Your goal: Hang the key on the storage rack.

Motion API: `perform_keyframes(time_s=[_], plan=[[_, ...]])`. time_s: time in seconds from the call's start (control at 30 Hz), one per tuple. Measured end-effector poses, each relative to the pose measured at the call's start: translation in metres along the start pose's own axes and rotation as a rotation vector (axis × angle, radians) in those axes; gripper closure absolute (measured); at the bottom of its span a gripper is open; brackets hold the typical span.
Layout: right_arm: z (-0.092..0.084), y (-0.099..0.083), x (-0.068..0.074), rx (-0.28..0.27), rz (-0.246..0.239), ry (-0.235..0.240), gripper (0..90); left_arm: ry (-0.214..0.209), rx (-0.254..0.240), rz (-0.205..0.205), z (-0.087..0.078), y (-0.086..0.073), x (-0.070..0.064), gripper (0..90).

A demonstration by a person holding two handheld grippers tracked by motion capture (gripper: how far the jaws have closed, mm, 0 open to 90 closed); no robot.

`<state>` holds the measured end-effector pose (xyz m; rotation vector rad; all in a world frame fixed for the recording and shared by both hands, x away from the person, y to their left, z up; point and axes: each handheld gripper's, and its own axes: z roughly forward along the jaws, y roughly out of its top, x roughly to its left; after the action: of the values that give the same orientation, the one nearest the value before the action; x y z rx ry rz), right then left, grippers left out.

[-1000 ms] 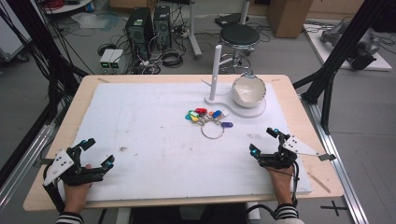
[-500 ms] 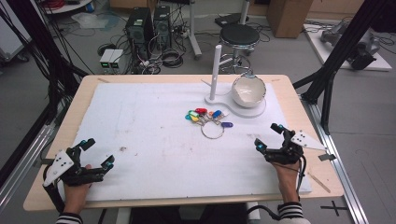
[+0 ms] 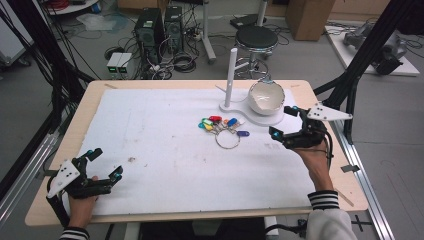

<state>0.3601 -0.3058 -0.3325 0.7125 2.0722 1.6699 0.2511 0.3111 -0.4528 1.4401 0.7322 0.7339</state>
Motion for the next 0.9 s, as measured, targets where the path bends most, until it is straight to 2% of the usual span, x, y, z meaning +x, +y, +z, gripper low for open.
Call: perform_keyframes(time_s=[0.03, 0.13, 0.27, 0.3, 0.43, 0.47, 0.5, 0.53, 0.57, 0.6, 0.63, 0.7, 0.73, 0.77, 0.83, 0.9], plan=[[0.000, 0.000, 0.000, 0.000, 0.000, 0.000, 0.8, 0.001, 0.000, -0.001, 0.000, 0.000, 0.000, 3.7], [0.018, 0.017, 0.000, 0.085, -0.036, 0.045, 0.8, 0.002, 0.001, 0.002, 0.000, 0.000, 0.000, 3.8], [0.036, 0.027, 0.001, 0.162, -0.048, 0.097, 0.8, 0.002, 0.002, 0.002, 0.000, 0.000, 0.000, 3.8], [0.036, 0.027, 0.001, 0.162, -0.048, 0.097, 0.8, 0.001, 0.001, 0.001, 0.000, 0.000, 0.000, 3.8], [0.061, 0.038, 0.003, 0.262, -0.087, 0.152, 0.8, 0.002, 0.000, -0.002, 0.000, 0.000, 0.000, 3.8], [0.067, 0.039, 0.004, 0.284, -0.100, 0.159, 0.8, 0.002, 0.001, -0.002, 0.000, 0.000, 0.000, 3.7], [0.067, 0.039, 0.004, 0.284, -0.100, 0.159, 0.8, 0.003, 0.002, -0.003, 0.000, 0.000, 0.000, 3.7], [0.072, 0.040, 0.005, 0.312, -0.108, 0.172, 0.8, 0.003, 0.003, -0.003, 0.000, 0.000, 0.000, 3.8], [0.082, 0.041, 0.007, 0.366, -0.134, 0.186, 0.8, 0.004, 0.005, -0.004, 0.000, 0.000, 0.000, 3.8], [0.082, 0.041, 0.007, 0.366, -0.134, 0.186, 0.8, 0.004, 0.005, -0.004, 0.000, 0.000, 0.000, 3.7], [0.093, 0.042, 0.011, 0.414, -0.158, 0.214, 0.8, 0.004, 0.006, -0.004, 0.000, 0.000, 0.000, 3.8], [0.102, 0.041, 0.013, 0.462, -0.169, 0.226, 0.8, 0.003, 0.005, -0.004, 0.000, 0.000, 0.000, 3.8], [0.102, 0.041, 0.013, 0.462, -0.169, 0.226, 0.8, 0.003, 0.005, -0.003, 0.000, 0.000, 0.000, 3.8], [0.110, 0.041, 0.015, 0.505, -0.186, 0.231, 0.8, 0.003, 0.005, -0.003, 0.000, 0.000, 0.000, 3.7], [0.114, 0.040, 0.016, 0.519, -0.192, 0.236, 0.8, 0.003, 0.005, -0.003, 0.000, 0.000, 0.000, 3.7], [0.125, 0.040, 0.019, 0.565, -0.198, 0.253, 0.8, 0.003, 0.005, -0.004, 0.000, 0.000, 0.000, 3.7]])
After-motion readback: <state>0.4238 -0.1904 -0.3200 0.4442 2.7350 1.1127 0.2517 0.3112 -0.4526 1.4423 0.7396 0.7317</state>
